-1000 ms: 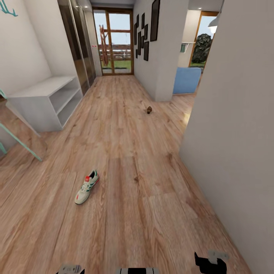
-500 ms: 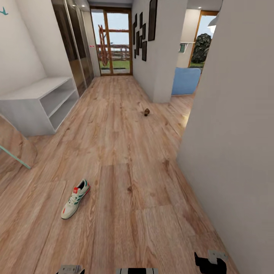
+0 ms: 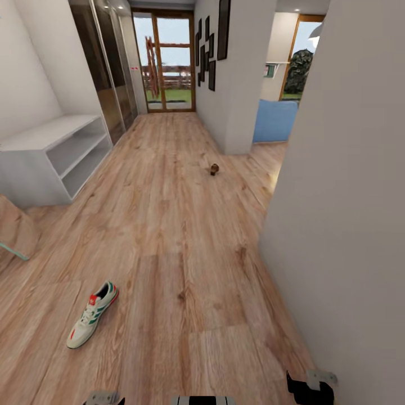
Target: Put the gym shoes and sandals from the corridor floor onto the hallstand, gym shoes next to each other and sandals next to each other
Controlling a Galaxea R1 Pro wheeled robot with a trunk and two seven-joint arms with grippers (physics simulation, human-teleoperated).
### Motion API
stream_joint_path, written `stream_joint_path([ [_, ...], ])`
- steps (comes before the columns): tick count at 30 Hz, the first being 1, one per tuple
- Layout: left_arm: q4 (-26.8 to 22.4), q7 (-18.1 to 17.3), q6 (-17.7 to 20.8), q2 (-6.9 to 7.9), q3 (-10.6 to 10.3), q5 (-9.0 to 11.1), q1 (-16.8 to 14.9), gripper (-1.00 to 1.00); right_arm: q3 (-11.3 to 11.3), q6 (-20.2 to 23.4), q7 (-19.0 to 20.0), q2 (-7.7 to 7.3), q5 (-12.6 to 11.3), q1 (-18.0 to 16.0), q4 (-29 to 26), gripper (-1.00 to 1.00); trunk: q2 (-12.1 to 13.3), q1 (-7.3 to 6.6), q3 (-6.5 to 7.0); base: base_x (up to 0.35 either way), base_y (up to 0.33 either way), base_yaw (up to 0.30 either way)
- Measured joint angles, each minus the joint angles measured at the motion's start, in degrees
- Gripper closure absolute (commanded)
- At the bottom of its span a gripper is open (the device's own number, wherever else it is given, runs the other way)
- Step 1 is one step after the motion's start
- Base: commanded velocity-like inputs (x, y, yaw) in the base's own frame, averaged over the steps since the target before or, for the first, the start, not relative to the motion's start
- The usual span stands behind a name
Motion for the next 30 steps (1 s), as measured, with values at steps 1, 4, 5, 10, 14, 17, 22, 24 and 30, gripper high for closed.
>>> stream_joint_path([
  [1, 0.0, 0.0, 0.0, 0.01, 0.0, 0.0, 0.0, -1.00, 0.0, 0.0, 0.0, 0.03, 0.0, 0.0, 0.0, -1.00, 0.0, 0.00, 0.00, 0.287, -0.167, 0.194],
  [4, 0.0, 0.0, 0.0, 0.01, 0.0, 0.0, 0.0, -1.00, 0.0, 0.0, 0.0, 0.06, 0.0, 0.0, 0.0, -1.00, 0.0, 0.00, 0.00, 0.296, -0.158, 0.230],
  [5, 0.0, 0.0, 0.0, 0.01, 0.0, 0.0, 0.0, -1.00, 0.0, 0.0, 0.0, 0.06, 0.0, 0.0, 0.0, -1.00, 0.0, 0.00, 0.00, 0.310, -0.121, 0.256],
  [10, 0.0, 0.0, 0.0, 0.02, 0.0, 0.0, 0.0, -1.00, 0.0, 0.0, -0.1, 0.08, 0.0, 0.0, 0.0, -1.00, 0.0, 0.00, 0.00, 0.324, -0.059, 0.267],
  [14, 0.0, 0.0, 0.0, 0.02, 0.0, 0.0, 0.0, -1.00, 0.0, 0.0, -0.1, 0.08, 0.0, 0.0, 0.0, -1.00, 0.0, -0.01, 0.00, 0.335, -0.014, 0.276],
  [17, 0.0, 0.0, 0.0, 0.02, 0.0, 0.0, 0.0, -1.00, 0.0, 0.0, -0.1, 0.08, 0.0, 0.0, 0.0, -1.00, 0.0, -0.01, 0.00, 0.337, -0.004, 0.277],
  [22, 0.0, 0.0, 0.0, 0.04, 0.0, 0.0, 0.0, -1.00, 0.0, 0.0, -0.1, 0.08, 0.1, 0.0, 0.0, -1.00, 0.0, -0.01, 0.00, 0.338, -0.001, 0.225],
  [24, 0.0, 0.0, 0.0, 0.04, 0.0, 0.0, 0.0, -1.00, 0.0, 0.0, -0.1, 0.08, 0.1, 0.0, 0.0, -1.00, 0.0, -0.01, 0.00, 0.338, -0.001, 0.095],
  [30, 0.0, 0.0, 0.0, 0.07, 0.0, 0.0, 0.0, -1.00, 0.0, 0.0, -0.1, 0.08, 0.0, 0.0, 0.0, -1.00, 0.0, -0.01, 0.00, 0.338, 0.000, 0.026],
])
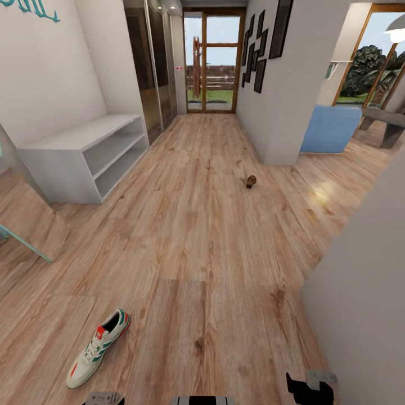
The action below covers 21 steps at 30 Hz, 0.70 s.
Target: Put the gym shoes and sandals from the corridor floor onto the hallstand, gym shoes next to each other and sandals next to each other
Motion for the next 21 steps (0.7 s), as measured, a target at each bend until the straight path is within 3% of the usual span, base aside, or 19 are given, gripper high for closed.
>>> stream_joint_path([
  [11, 0.0, 0.0, 0.0, -0.05, 0.0, 0.0, 0.0, -1.00, 0.0, 0.0, 0.0, 0.00, 0.0, 0.1, 0.0, -1.00, 0.0, 0.00, 0.00, 0.338, -0.005, 0.002],
  [21, 0.0, 0.0, 0.0, 0.03, 0.0, 0.0, 0.0, -1.00, 0.0, 0.0, 0.0, 0.00, 0.0, 0.0, 0.0, -1.00, 0.0, 0.00, 0.00, 0.326, -0.095, 0.000],
])
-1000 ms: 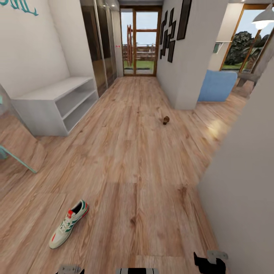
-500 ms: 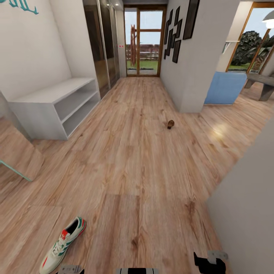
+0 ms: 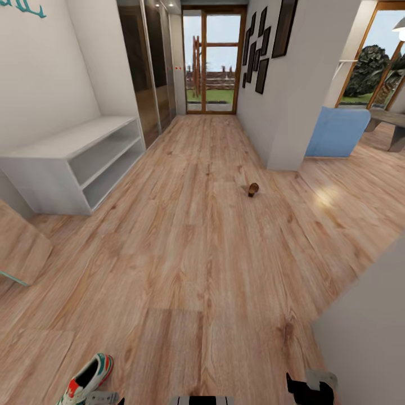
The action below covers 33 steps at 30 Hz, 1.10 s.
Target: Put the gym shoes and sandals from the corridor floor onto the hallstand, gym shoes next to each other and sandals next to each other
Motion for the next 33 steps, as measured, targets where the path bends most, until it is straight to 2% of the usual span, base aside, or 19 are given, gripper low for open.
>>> stream_joint_path([
  [19, 0.0, 0.0, 0.0, 0.00, 0.3, 0.0, 0.0, -1.00, 0.0, 0.0, -0.1, 0.00, 0.0, 0.0, 0.0, -1.00, 0.0, 0.00, 0.00, 0.321, -0.116, 0.007],
  [33, 0.0, 0.0, 0.0, -0.03, 0.4, 0.0, 0.0, -1.00, 0.0, -0.1, -0.1, 0.01, 0.0, 0.0, 0.0, -1.00, 0.0, 0.00, 0.00, 0.332, -0.085, 0.233],
])
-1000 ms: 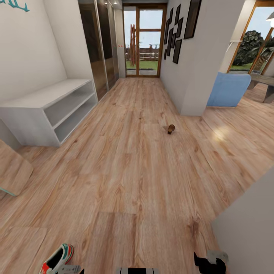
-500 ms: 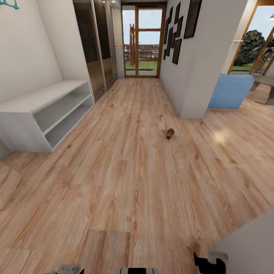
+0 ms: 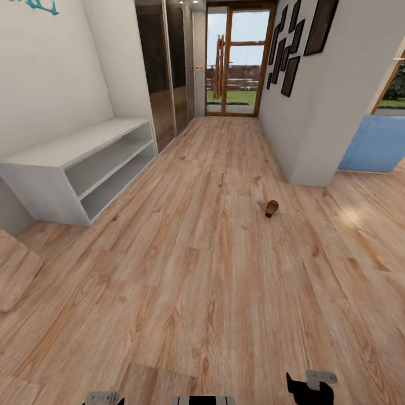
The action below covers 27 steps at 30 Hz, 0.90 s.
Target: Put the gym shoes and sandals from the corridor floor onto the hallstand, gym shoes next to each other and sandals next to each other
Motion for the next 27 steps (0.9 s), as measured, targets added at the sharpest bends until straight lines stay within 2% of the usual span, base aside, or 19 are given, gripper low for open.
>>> stream_joint_path([
  [13, 0.0, 0.0, 0.0, 0.00, 0.0, 0.0, 0.0, -1.00, 0.0, 0.0, 0.0, -0.04, 0.0, 0.0, 0.0, -1.00, 0.0, 0.00, 0.00, 0.331, -0.093, 0.018],
  [27, 0.1, 0.0, 0.0, -0.04, -0.1, 0.0, 0.0, -1.00, 0.0, -0.1, 0.0, -0.34, 0.0, 0.0, 0.0, -1.00, 0.0, 0.00, 0.00, 0.339, -0.009, 0.000],
])
